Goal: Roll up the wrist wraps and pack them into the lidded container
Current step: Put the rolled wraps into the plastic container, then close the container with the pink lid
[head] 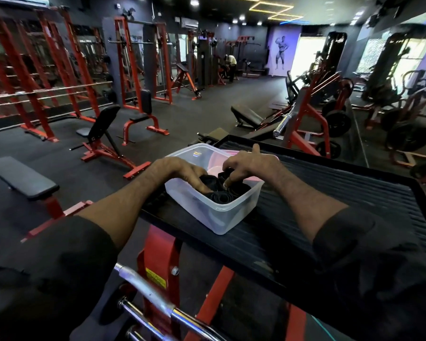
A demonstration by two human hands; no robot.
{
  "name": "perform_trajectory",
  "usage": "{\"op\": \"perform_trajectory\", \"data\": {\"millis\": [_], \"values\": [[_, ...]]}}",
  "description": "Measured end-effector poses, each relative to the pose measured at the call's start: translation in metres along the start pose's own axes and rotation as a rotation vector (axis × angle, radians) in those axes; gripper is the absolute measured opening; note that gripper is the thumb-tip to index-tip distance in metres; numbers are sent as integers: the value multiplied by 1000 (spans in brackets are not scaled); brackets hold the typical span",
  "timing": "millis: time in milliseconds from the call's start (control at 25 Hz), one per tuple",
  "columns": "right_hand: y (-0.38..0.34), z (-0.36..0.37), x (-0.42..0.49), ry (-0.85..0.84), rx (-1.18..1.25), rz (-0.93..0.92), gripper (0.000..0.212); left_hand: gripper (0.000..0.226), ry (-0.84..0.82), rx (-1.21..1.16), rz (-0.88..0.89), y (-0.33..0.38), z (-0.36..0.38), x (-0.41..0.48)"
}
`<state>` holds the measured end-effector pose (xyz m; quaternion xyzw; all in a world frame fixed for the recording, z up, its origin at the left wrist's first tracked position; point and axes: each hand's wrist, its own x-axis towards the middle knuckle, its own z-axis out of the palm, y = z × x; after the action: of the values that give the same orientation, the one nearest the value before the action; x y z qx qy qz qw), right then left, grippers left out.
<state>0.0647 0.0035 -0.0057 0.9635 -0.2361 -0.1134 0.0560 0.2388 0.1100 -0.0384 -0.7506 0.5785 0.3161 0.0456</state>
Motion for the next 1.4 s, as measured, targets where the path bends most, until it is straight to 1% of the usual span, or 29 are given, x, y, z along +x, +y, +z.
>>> {"op": "perform_trajectory", "data": {"millis": [80, 120, 160, 200, 280, 360, 440, 480, 560, 600, 680, 720, 800, 840, 880, 1000, 1040, 1160, 1200, 1280, 1320, 1400], "values": [[2, 1, 4, 47, 50, -27, 56, 71, 21, -54, -29, 8, -2, -12], [5, 1, 5, 99, 76, -41, 53, 76, 65, -93, -40, 12, -2, -17], [7, 2, 3, 167, 114, -54, 48, 76, 119, -140, -19, 16, -2, -21], [10, 3, 1, 238, 169, -59, 42, 71, 188, -191, 27, 18, -1, -24], [19, 5, -4, 386, 317, -42, 32, 52, 377, -267, 160, 20, 4, -27], [35, 13, -5, 454, 488, 16, 28, 36, 633, -330, 237, 16, 15, -28], [50, 26, -4, 528, 740, 55, 25, 28, 871, -387, 273, 12, 29, -29], [58, 35, -2, 584, 858, 68, 22, 26, 954, -406, 292, 10, 36, -30], [70, 57, -2, 646, 949, 149, 19, 24, 1015, -451, 292, 7, 47, -30], [76, 70, -1, 623, 936, 202, 19, 24, 1014, -461, 278, 5, 51, -28], [85, 98, 0, 494, 837, 281, 16, 29, 1006, -454, 235, 5, 58, -24], [87, 109, 1, 412, 766, 305, 15, 37, 1020, -451, 202, 6, 59, -21], [91, 121, 5, 292, 611, 319, 25, 50, 1065, -429, 104, 11, 61, -17], [92, 123, 7, 268, 532, 312, 28, 50, 1095, -387, 56, 14, 62, -15], [94, 124, 10, 283, 462, 286, 31, 48, 1125, -336, 12, 16, 64, -14], [100, 123, 23, 380, 279, 229, 33, 45, 1205, -272, -47, 20, 68, -10], [101, 122, 28, 354, 242, 223, 38, 44, 1226, -280, -48, 19, 68, -9], [96, 115, 34, 103, 282, 214, 58, 42, 1281, -288, -21, 19, 69, -8], [93, 113, 34, 80, 276, 202, 60, 40, 1299, -283, -4, 19, 70, -8], [94, 112, 33, 192, 253, 138, 51, 35, 1339, -287, 34, 21, 72, -8], [96, 113, 33, 258, 286, 92, 44, 34, 1362, -297, 54, 21, 73, -9], [98, 115, 29, 338, 409, 28, 29, 33, 1380, -330, 88, 21, 74, -9]]}}
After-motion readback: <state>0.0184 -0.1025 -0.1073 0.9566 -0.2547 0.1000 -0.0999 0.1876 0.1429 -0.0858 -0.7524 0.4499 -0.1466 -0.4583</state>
